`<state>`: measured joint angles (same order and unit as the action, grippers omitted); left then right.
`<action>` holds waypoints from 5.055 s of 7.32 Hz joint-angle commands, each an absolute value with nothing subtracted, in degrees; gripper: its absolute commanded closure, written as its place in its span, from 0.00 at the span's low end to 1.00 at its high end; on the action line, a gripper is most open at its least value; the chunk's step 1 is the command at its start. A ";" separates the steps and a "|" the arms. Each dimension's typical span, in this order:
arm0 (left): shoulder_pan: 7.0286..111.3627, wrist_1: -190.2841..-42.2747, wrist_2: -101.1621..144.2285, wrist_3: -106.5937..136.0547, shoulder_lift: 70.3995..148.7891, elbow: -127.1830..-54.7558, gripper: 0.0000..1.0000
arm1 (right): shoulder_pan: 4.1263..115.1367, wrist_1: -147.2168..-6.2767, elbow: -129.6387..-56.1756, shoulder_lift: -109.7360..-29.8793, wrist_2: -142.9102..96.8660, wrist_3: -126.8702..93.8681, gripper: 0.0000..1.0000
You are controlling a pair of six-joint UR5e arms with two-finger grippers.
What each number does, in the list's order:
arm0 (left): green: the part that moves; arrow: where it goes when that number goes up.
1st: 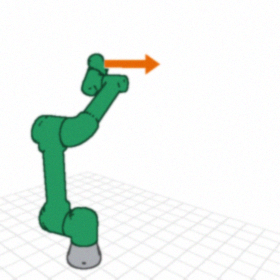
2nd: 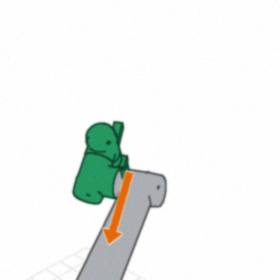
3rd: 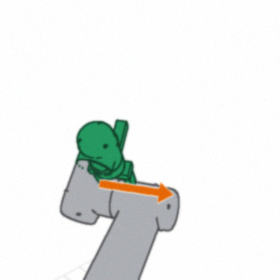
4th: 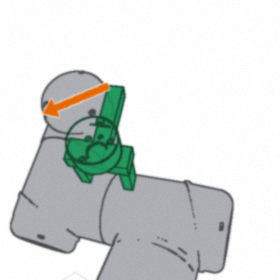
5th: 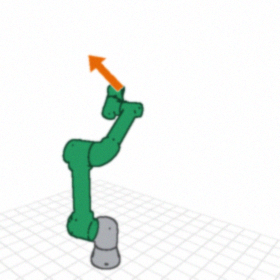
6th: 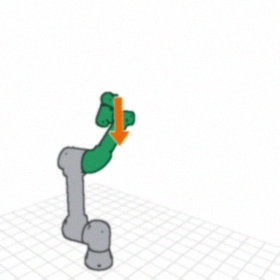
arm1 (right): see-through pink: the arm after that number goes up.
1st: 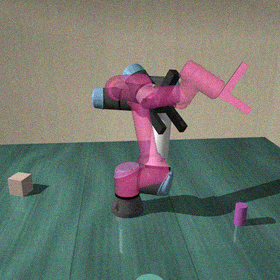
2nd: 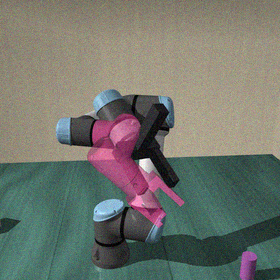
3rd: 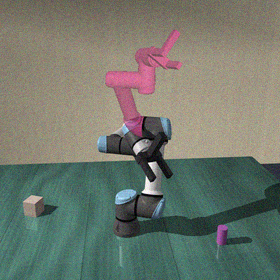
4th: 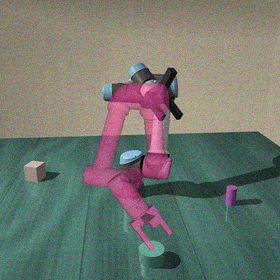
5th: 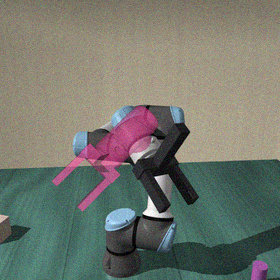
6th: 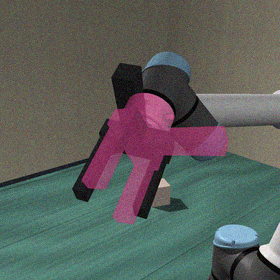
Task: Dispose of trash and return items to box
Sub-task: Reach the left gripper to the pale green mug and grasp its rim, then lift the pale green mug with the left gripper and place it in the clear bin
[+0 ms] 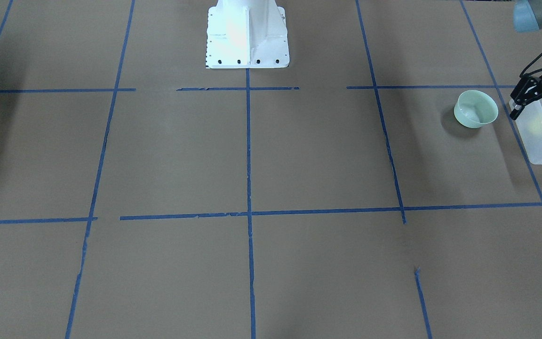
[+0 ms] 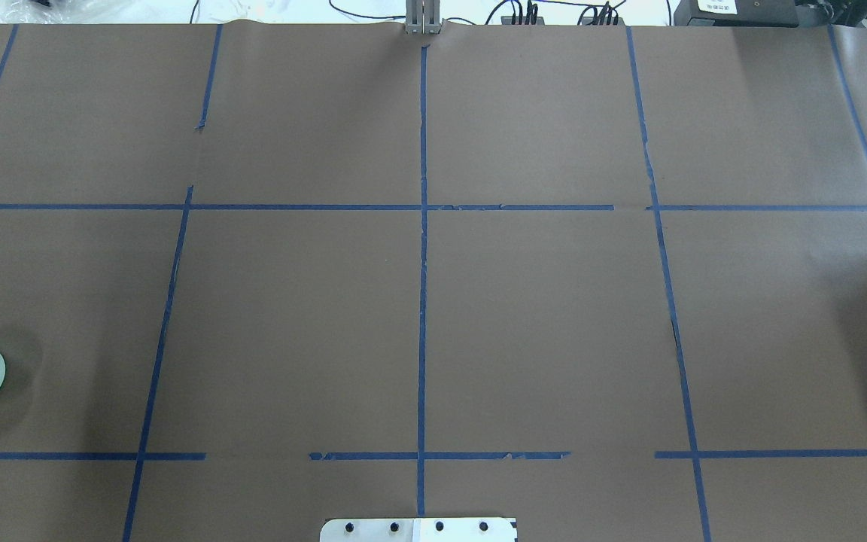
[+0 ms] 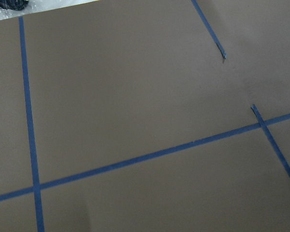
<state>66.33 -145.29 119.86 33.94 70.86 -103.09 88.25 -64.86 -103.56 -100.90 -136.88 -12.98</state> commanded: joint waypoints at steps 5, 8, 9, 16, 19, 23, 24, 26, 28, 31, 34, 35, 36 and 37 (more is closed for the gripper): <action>54.68 -154.15 116.28 35.24 68.30 -94.22 0.18 | 87.80 -62.05 -103.36 -101.51 -136.85 -12.92 0.00; 50.64 -157.68 115.23 35.07 68.03 -91.41 0.32 | 87.80 -61.17 -103.27 -101.69 -136.85 -12.74 0.00; 50.02 -158.37 115.22 34.98 68.03 -91.49 0.36 | 87.80 -61.17 -103.18 -101.69 -136.85 -12.83 0.00; 60.94 -157.59 131.35 22.37 68.03 -94.57 1.00 | 87.80 -61.00 -103.45 -101.69 -137.11 -13.18 0.00; 77.56 -141.84 137.72 1.30 68.81 -95.70 1.00 | 87.80 -61.08 -103.36 -101.51 -137.11 -13.36 0.00; 100.85 -114.64 129.07 -32.54 81.86 -88.74 1.00 | 87.71 -61.17 -103.36 -101.51 -137.11 -13.19 0.00; 103.60 -115.39 127.54 -37.74 85.92 -81.03 1.00 | 87.71 -61.17 -103.27 -101.51 -137.11 -13.18 0.00; 103.80 -117.32 127.44 -37.80 84.04 -79.19 1.00 | 87.71 -61.17 -103.27 -101.43 -137.11 -13.18 0.00; 103.63 -124.31 127.44 -27.50 79.74 -80.06 1.00 | 87.63 -61.17 -103.27 -101.34 -136.93 -13.18 0.00; 101.09 -130.07 127.88 -24.08 75.42 -79.45 1.00 | 87.63 -61.17 -103.10 -101.34 -136.85 -13.18 0.00; 96.69 -130.43 128.14 -24.60 74.45 -79.37 0.90 | 87.63 -61.17 -103.01 -101.43 -136.85 -13.01 0.00; 96.51 -130.43 128.14 -26.44 74.10 -79.37 0.82 | 87.63 -61.17 -103.01 -101.43 -136.85 -13.01 0.00; 96.50 -130.43 128.14 -27.33 73.92 -79.45 0.72 | 87.63 -61.26 -103.09 -101.43 -136.85 -13.01 0.00; 96.42 -130.43 129.71 -26.72 73.92 -79.54 0.68 | 87.54 -61.17 -103.10 -101.43 -136.93 -13.36 0.00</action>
<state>96.57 -130.42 128.56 -26.63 74.05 -79.45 87.59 -61.21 -103.06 -101.42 -136.86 -13.09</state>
